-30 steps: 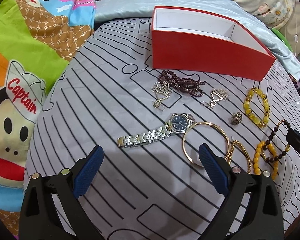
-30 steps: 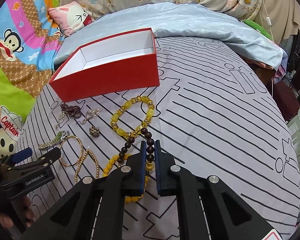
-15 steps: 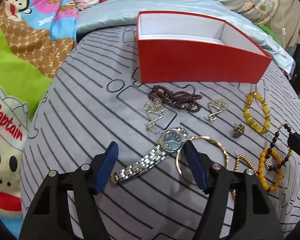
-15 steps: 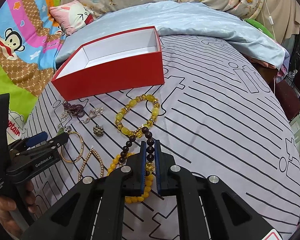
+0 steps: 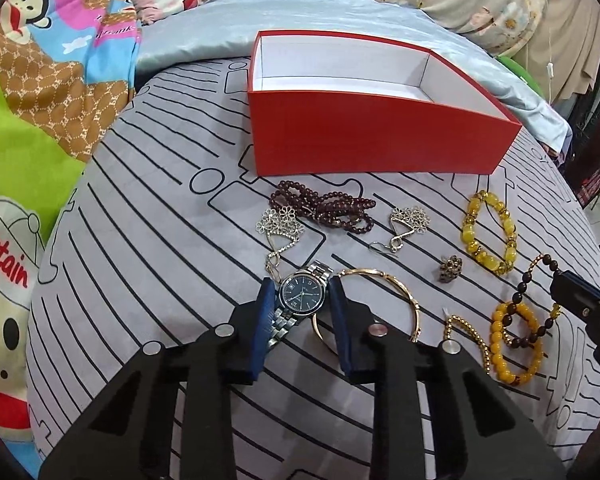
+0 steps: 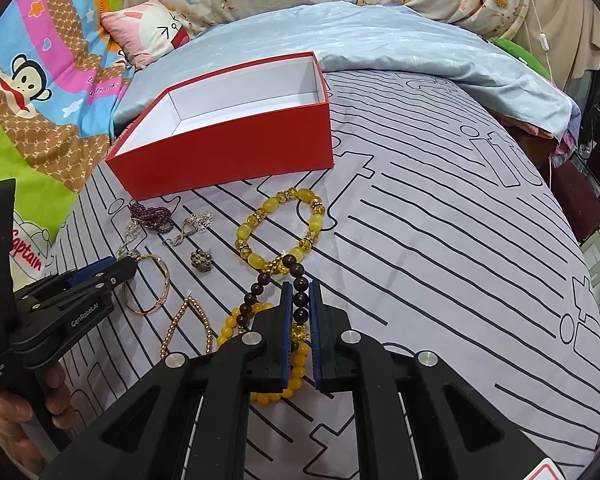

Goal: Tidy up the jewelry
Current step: 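Carry the watch and bead bracelet into the red box and open both tools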

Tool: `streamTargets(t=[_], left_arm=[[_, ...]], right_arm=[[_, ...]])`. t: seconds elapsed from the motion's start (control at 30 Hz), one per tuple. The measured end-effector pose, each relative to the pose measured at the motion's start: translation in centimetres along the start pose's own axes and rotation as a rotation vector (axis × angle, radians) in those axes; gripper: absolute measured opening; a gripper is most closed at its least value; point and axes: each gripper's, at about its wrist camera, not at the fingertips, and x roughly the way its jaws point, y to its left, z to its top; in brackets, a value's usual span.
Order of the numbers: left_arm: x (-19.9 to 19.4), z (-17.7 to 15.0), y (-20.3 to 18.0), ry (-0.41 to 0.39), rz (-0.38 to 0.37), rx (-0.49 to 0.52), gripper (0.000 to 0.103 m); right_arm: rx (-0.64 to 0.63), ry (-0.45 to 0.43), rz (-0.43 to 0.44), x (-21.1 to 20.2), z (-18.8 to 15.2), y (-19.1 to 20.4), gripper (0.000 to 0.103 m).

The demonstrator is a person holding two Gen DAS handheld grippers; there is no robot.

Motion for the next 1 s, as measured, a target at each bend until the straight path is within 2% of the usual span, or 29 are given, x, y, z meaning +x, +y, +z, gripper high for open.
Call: streamTargets(t=[0.2, 0.63, 1.0], left_arm=[[-0.9, -0.3, 0.2, 0.003, -0.007, -0.030, 0.024], [-5.4, -0.5, 0.1, -0.052, -0.004, -0.061, 0.024], [-9.8, 2.4, -0.9, -0.137, -0.009, -0.044, 0.024]], right_arm=[[-0.004, -0.010, 0.008, -0.5, 0.1, 0.1, 0.007], [-0.010, -0.052, 0.066, -3.1, 0.7, 0.4, 0.007], [-0.026, -0.109, 0.126, -5.4, 3.0, 0.6, 0.007]])
